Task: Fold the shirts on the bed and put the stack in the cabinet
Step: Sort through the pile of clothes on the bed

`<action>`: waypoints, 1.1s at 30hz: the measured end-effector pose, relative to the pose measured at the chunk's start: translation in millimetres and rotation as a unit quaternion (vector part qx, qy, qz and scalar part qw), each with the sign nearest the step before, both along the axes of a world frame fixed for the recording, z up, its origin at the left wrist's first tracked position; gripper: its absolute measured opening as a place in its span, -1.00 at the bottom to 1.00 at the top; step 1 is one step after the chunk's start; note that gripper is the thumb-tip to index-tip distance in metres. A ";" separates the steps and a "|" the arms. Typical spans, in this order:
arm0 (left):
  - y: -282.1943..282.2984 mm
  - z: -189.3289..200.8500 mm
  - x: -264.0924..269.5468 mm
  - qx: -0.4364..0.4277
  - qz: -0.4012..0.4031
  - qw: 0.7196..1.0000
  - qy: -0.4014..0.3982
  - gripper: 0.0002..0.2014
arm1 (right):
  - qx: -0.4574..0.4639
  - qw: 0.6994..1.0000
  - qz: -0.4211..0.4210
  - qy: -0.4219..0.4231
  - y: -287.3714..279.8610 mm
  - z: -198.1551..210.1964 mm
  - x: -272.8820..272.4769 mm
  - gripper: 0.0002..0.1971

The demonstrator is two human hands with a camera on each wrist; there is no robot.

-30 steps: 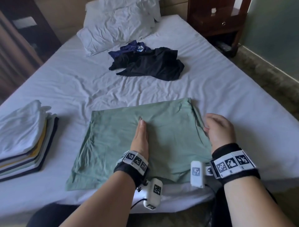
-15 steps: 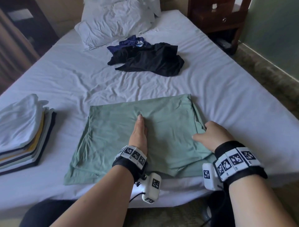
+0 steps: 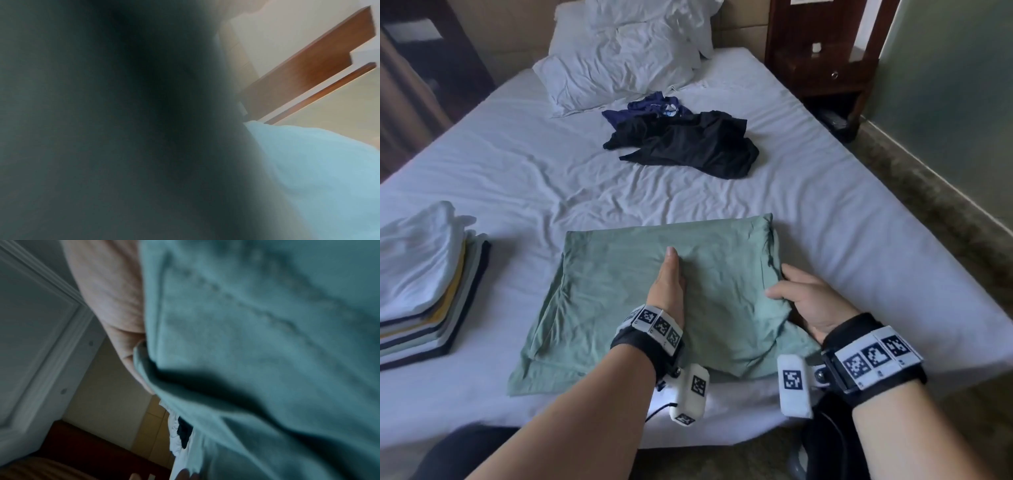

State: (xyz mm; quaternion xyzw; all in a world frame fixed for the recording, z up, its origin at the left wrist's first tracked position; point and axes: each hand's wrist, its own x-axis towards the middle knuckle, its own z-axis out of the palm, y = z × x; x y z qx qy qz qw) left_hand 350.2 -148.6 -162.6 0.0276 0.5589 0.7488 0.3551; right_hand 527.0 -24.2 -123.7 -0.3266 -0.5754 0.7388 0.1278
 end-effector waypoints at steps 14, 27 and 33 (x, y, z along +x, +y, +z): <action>-205.7 68.1 -111.2 -0.133 -0.032 0.990 -0.024 -0.30 | 0.255 0.938 0.211 -0.107 -200.5 66.3 -213.7 -0.61; -235.7 23.3 -148.8 -0.355 -0.080 0.923 0.125 -0.92 | 0.183 0.927 0.266 -0.193 -242.3 -10.6 -245.8 -0.17; -238.8 33.5 -168.1 -0.427 -0.058 0.883 0.186 -0.72 | 0.221 0.914 0.284 -0.189 -237.2 -14.9 -243.4 -0.10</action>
